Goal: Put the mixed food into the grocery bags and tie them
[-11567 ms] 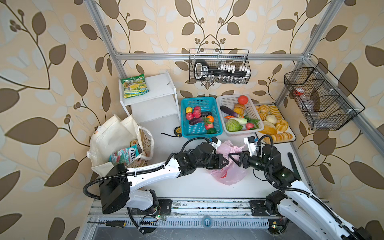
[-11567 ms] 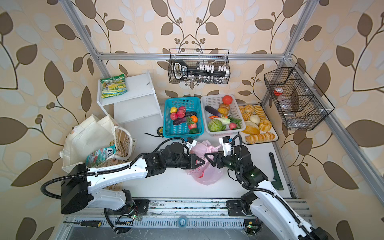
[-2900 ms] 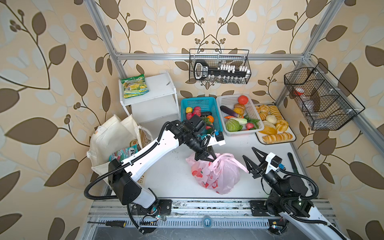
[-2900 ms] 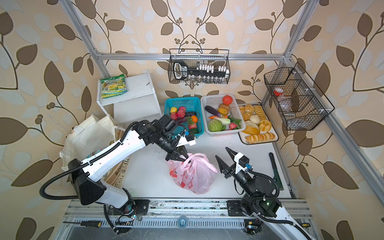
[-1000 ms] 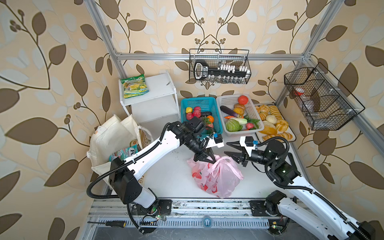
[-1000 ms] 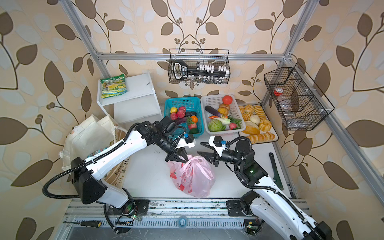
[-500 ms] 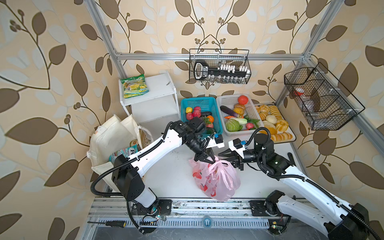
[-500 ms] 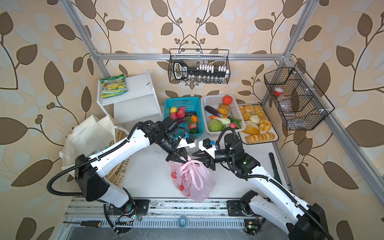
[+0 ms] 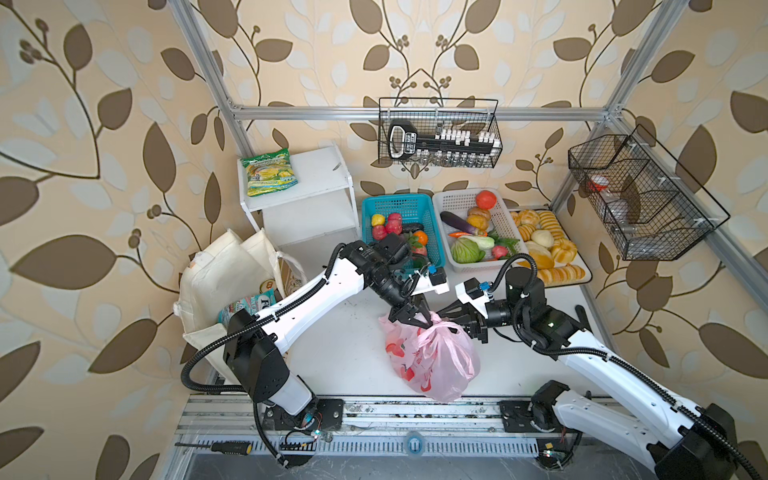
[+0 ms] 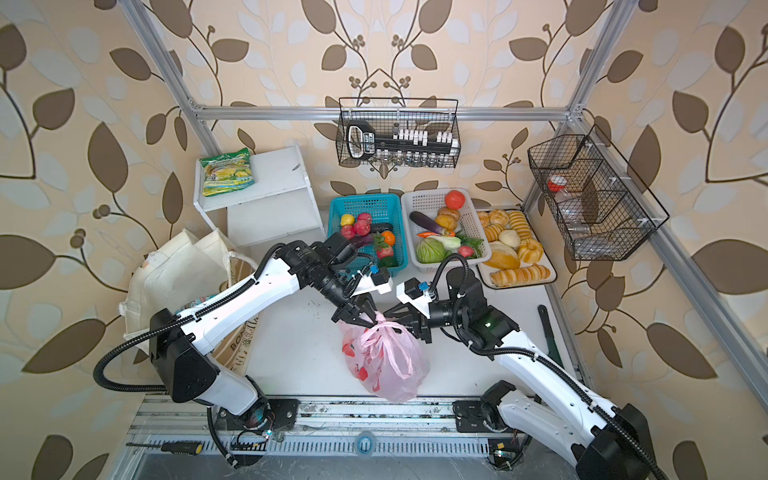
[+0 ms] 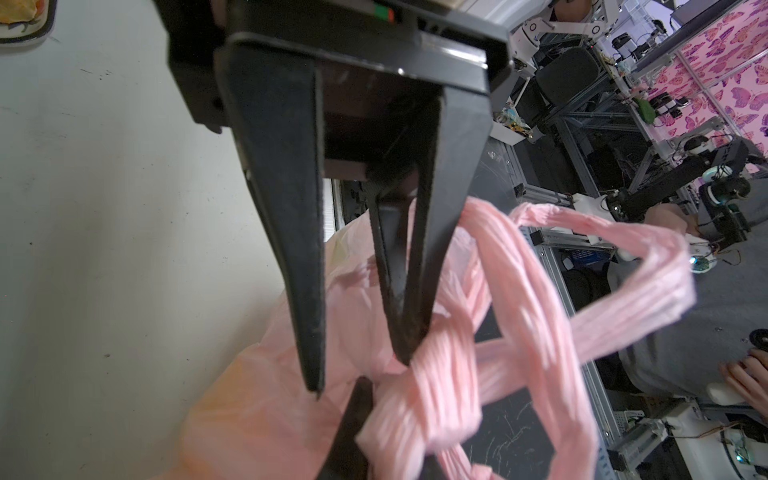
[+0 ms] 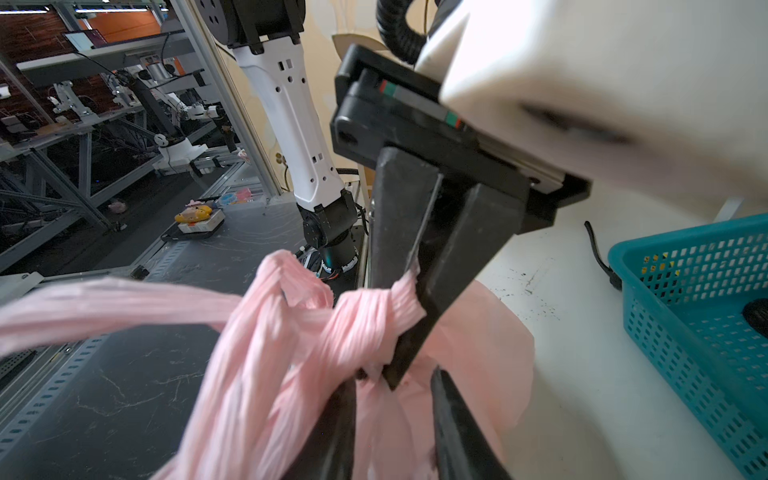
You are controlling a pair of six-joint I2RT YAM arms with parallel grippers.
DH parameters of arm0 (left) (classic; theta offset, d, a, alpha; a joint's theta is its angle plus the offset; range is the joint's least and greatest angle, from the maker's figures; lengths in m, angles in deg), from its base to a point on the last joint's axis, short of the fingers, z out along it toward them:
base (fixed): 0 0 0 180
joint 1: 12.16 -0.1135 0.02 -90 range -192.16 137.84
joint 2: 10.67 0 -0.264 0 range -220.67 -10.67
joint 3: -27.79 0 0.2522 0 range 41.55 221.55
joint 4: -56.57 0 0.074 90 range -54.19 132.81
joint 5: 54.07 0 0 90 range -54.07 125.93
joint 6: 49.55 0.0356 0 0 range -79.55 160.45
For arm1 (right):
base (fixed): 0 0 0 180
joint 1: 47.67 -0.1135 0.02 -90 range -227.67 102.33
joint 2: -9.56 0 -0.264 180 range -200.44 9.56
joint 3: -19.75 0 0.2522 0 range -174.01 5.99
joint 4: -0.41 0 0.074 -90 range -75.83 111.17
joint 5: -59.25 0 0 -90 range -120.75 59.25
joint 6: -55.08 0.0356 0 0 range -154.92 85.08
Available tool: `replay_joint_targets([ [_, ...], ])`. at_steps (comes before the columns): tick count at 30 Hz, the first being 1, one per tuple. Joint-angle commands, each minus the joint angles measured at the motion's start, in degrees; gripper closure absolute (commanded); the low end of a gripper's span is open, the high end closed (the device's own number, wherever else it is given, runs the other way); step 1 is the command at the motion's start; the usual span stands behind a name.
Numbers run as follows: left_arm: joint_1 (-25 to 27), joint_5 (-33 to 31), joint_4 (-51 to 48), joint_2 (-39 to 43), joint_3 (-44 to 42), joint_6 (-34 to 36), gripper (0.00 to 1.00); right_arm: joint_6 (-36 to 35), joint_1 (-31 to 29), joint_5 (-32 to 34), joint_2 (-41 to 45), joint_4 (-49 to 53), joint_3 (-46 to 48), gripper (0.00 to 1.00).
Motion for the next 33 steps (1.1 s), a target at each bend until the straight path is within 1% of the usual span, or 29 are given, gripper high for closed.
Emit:
replay_joint_targets([
  [1,-0.8,2.5,1.2,1.5,1.7,-1.1,0.84,-0.1,-0.6,-2.6,-0.8,-0.6,0.3,0.69],
  [4,-0.9,2.3,1.8,2.1,1.3,-1.6,0.85,-2.2,-0.6,-2.0,-1.4,2.0,0.1,0.69],
  [6,-1.1,2.3,1.9,2.4,1.0,-1.6,0.96,-2.1,-0.7,-2.2,-1.3,1.7,0.8,0.69],
  [7,-1.2,2.2,1.9,2.6,1.0,-1.6,0.96,-1.7,-0.6,-2.5,-1.3,1.1,1.0,0.68],
  [10,-1.7,1.9,2.3,3.1,0.5,-2.1,0.94,-1.0,-0.7,-2.5,-0.9,0.4,1.2,0.67],
  [12,-1.7,2.8,3.5,3.1,0.3,-3.0,0.95,0.8,-0.6,-2.4,-0.5,-1.6,1.4,0.65],
  [15,-1.7,4.4,7.0,3.2,-0.8,-5.7,1.0,5.6,-1.0,-1.3,-0.5,-6.7,2.6,0.63],
  [19,-1.7,5.8,11.8,4.0,-2.3,-9.5,1.0,7.4,-1.7,2.1,-0.9,-7.2,2.4,0.63],
  [21,-1.7,6.2,14.5,4.9,-3.5,-11.1,1.0,7.7,-1.7,2.3,-1.0,-7.3,2.7,0.64],
  [24,-1.7,6.1,17.6,5.4,-5.4,-12.9,0.99,9.0,-1.7,3.1,-1.2,-7.8,3.0,0.68],
  [26,-1.6,6.3,18.0,5.4,-5.9,-13.0,0.98,10.9,-1.8,4.3,-1.1,-9.3,3.3,0.75],
  [28,-1.6,5.6,16.9,5.4,-5.8,-12.5,0.96,11.3,-1.9,6.8,-0.6,-9.4,3.6,0.87],
  [29,-1.7,5.5,16.5,5.4,-5.6,-12.1,0.96,11.6,-1.7,8.0,-0.1,-9.8,3.9,0.9],
  [31,-1.6,5.4,16.8,5.4,-5.6,-12.4,0.95,12.5,-1.8,7.6,0.5,-11.4,4.8,0.94],
  [32,-1.7,5.2,17.4,7.2,-5.7,-13.1,0.94,12.9,-1.8,6.7,0.5,-12.0,5.1,0.95],
  [33,-1.7,4.9,17.7,7.3,-5.8,-13.4,0.94,12.7,-2.0,6.2,0.3,-11.8,5.0,0.96],
])
